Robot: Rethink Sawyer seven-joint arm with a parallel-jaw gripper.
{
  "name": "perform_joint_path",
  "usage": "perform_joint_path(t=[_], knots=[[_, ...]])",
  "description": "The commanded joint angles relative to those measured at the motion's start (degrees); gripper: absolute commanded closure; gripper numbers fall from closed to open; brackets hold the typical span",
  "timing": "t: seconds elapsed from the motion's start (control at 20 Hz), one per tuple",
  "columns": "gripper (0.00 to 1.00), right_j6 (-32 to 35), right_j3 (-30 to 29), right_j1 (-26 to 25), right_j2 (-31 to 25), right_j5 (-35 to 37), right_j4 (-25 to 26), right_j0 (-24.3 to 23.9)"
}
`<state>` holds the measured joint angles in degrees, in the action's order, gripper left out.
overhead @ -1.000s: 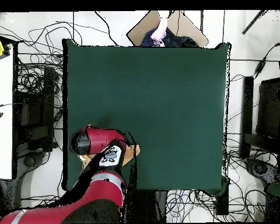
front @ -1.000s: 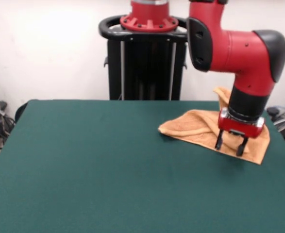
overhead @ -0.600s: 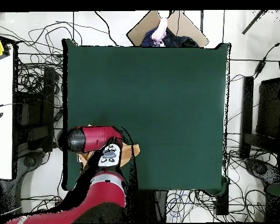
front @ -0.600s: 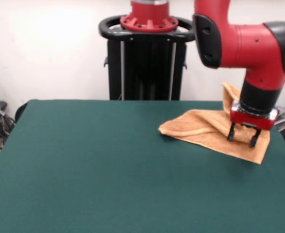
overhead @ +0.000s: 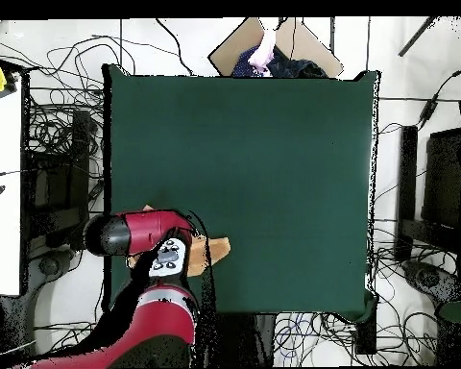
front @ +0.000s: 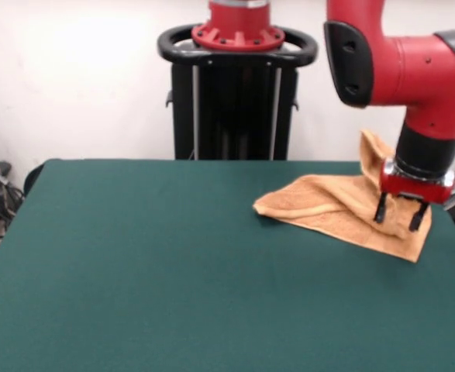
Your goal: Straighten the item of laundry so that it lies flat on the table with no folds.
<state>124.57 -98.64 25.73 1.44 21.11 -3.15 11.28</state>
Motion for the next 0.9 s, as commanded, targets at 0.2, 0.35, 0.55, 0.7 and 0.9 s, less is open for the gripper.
perform_joint_path(t=[0.2,0.35,0.55,0.7,0.9], knots=[[0.00,3.3,-1.3,-2.5,-0.2,2.0,4.7,2.5],[0.00,4.2,-2.4,-1.6,0.5,2.1,5.3,3.2],[0.00,7.3,-2.8,-2.7,2.2,-2.2,5.8,5.4],[0.00,7.9,-2.6,-3.2,3.4,-3.6,6.3,6.8],[1.00,9.1,-1.7,-3.6,7.2,-6.3,6.7,10.4]])
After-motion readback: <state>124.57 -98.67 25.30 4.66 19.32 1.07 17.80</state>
